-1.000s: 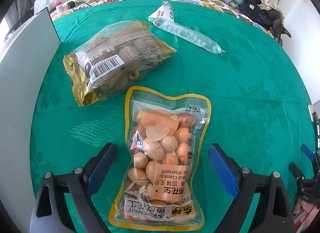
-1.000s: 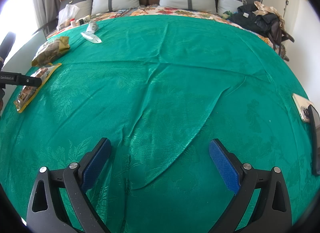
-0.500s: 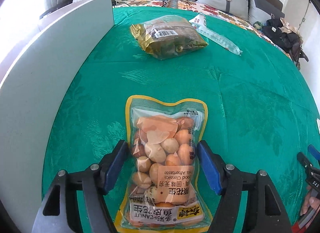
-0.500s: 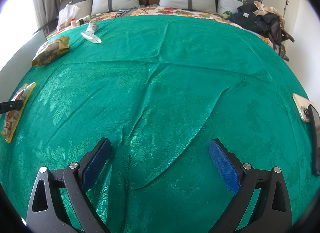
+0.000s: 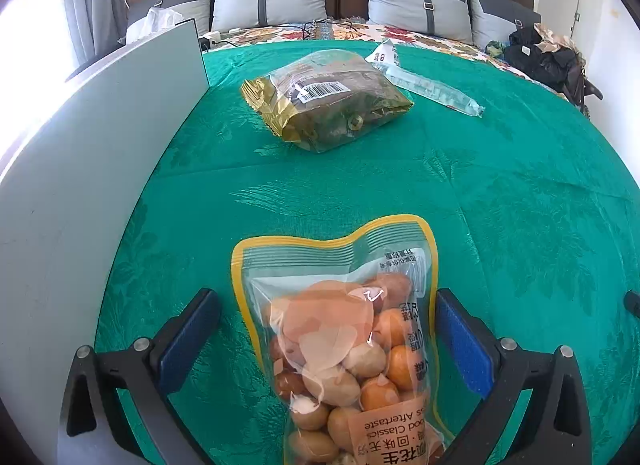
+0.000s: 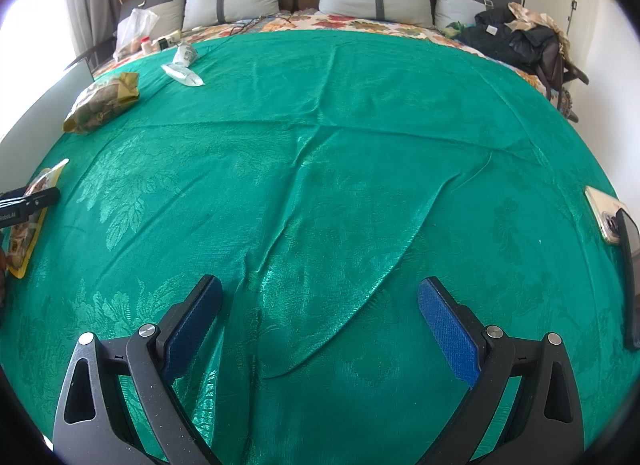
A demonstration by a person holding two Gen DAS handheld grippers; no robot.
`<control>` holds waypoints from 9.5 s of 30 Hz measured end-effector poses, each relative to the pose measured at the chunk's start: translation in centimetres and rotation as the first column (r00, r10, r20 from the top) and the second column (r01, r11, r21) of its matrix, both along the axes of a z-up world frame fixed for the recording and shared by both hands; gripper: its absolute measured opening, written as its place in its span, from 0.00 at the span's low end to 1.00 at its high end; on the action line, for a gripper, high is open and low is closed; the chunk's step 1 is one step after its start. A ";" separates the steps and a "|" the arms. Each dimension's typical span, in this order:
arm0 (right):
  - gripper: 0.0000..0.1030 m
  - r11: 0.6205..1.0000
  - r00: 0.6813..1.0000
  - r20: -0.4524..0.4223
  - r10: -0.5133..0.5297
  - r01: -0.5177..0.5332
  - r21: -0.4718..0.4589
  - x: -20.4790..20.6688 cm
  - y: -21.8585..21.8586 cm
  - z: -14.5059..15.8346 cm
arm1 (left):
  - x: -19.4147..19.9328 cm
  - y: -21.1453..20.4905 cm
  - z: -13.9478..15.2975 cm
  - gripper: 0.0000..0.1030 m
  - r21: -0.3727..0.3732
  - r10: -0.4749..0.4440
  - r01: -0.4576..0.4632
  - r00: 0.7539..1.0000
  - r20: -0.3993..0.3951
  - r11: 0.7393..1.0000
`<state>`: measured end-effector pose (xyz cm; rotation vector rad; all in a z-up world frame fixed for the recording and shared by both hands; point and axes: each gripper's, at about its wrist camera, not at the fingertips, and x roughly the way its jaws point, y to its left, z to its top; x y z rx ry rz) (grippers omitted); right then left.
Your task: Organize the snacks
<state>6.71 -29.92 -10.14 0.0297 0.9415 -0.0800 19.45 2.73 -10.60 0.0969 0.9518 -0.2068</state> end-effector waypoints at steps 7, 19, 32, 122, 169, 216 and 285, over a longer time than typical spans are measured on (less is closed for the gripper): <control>0.97 1.000 1.000 0.000 -0.004 0.004 0.002 0.0 0.0 0.0 | 0.0 0.0 0.0 1.00 0.000 0.000 0.000 1.000 0.000 1.000; 0.96 0.983 0.994 0.020 0.108 -0.110 0.150 11.0 4.5 4.0 | -0.1 0.0 0.0 1.00 -0.001 0.001 -0.001 1.000 0.001 1.000; 0.55 0.946 0.929 -0.182 0.322 -0.324 0.019 29.1 16.2 0.3 | 0.0 0.0 -0.1 1.00 0.000 0.001 -0.001 1.000 0.002 1.000; 0.40 0.983 0.956 -0.234 0.177 -0.161 0.085 6.3 5.1 1.1 | -1.9 -0.5 1.4 0.66 0.052 -0.158 0.175 0.959 -0.237 0.983; 0.18 0.777 0.971 -0.089 0.220 -0.120 0.618 4.5 11.6 8.8 | -13.9 10.1 16.7 0.54 -0.487 -0.048 0.109 0.989 0.137 0.867; 0.75 0.988 0.997 0.003 0.071 -0.070 -0.136 2.4 4.1 1.4 | -8.7 4.9 14.2 0.99 -0.248 -0.038 0.054 0.997 0.070 0.967; 0.94 0.998 0.998 0.011 -0.058 0.058 -0.003 1.5 -1.2 -0.1 | -2.6 -9.5 -0.2 1.00 -0.004 -0.052 0.052 0.999 0.007 0.999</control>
